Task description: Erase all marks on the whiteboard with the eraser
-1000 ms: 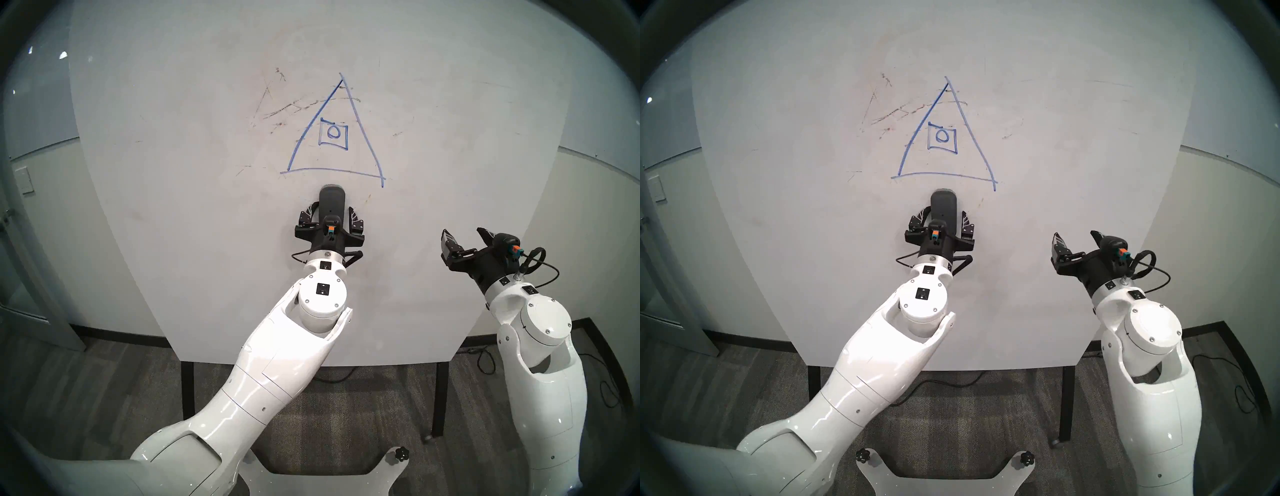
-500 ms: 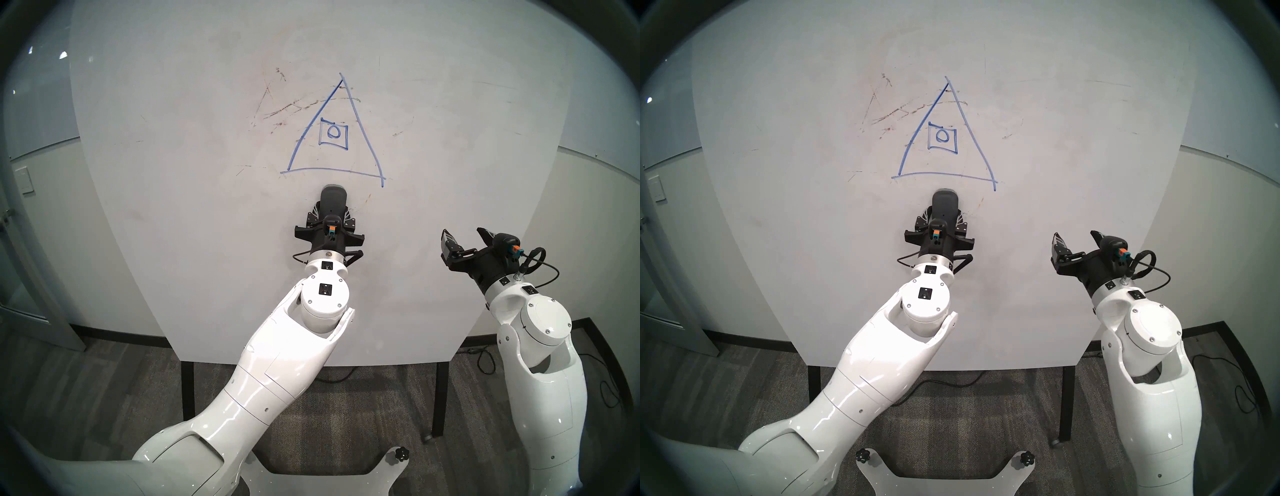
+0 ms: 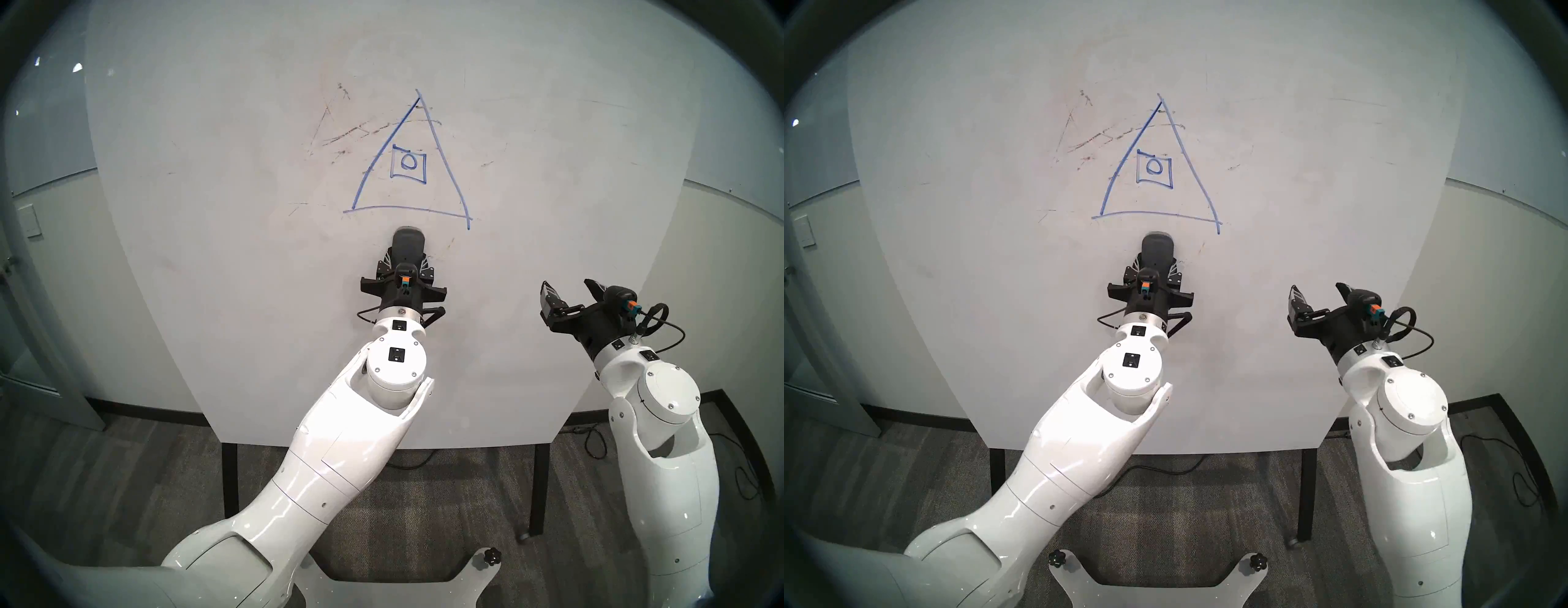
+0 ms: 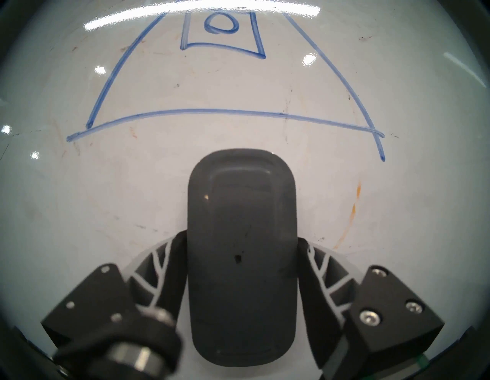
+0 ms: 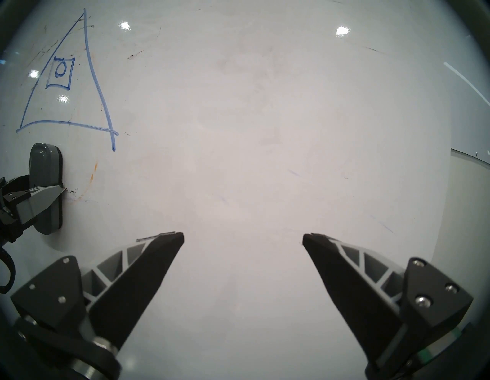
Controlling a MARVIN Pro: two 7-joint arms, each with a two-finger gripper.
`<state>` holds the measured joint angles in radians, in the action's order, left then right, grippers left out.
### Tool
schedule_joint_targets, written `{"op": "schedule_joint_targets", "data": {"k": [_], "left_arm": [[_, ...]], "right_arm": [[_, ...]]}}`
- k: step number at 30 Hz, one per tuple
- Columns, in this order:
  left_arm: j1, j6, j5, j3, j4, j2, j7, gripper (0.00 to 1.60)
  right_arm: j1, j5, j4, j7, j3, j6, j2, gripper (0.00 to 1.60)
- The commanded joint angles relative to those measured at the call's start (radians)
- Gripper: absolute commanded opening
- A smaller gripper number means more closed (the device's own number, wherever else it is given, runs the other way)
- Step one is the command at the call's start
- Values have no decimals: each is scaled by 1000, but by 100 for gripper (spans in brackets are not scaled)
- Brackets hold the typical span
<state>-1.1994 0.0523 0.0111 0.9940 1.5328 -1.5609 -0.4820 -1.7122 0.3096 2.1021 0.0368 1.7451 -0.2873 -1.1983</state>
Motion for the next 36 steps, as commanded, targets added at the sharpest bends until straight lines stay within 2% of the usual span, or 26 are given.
{"op": "schedule_joint_targets", "data": {"k": [1,16,26,36], "left_arm": [[33,-3,-11,20,35,4,-10,0],[119,-1,-18,59,3,-7,-12,0],[113,7,-37,127,33,-47,21,0],[102,16,-48,162,72,-78,58,0]], "right_arm": [[7,0,19,2,-1,4,1,160],[8,0,17,2,-1,4,1,160],[9,0,15,2,-1,4,1,160],[9,0,13,2,-1,4,1,160]]}}
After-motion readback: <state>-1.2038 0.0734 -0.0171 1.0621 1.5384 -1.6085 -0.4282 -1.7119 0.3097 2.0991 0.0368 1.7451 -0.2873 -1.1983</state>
